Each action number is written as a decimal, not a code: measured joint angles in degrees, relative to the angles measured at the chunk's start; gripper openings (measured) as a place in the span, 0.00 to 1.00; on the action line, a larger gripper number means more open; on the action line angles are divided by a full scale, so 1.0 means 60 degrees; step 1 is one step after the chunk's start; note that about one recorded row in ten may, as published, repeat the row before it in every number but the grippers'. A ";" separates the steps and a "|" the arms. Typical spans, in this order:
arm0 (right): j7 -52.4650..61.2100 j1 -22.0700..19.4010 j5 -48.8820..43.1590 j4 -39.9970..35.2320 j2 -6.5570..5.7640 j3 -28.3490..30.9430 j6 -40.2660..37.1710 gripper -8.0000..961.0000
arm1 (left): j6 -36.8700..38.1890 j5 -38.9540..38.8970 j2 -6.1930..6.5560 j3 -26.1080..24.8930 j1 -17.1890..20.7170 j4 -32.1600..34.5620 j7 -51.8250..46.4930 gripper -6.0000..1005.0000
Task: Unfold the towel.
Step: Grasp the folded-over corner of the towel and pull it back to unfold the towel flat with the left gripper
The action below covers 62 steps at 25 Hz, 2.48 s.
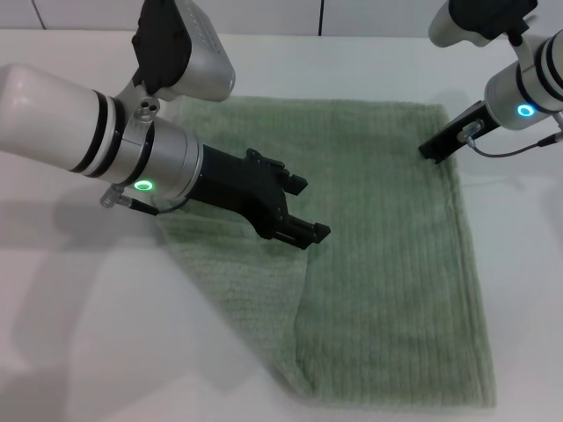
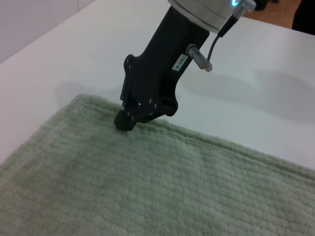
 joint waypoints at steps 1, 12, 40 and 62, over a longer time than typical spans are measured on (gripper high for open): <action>0.0000 0.0000 0.0000 0.0000 0.0000 0.0000 0.0000 0.01 | 0.0000 0.0000 0.0000 0.0000 0.0000 0.0000 0.0000 0.78; -0.0034 0.0037 0.0000 0.0162 0.0006 0.0014 -0.0027 0.01 | -0.0259 0.0227 0.0000 0.0161 -0.0330 -0.0749 0.0007 0.78; -0.0019 0.0129 0.0001 0.0171 0.0031 -0.0031 -0.0030 0.01 | -0.1187 0.0275 -0.0053 0.0991 -0.0761 -0.1731 0.0002 0.78; -0.0023 0.0092 0.0000 0.0230 0.0060 -0.0019 -0.0029 0.01 | -0.1263 0.0348 -0.0059 0.1381 -0.0849 -0.1724 -0.0234 0.77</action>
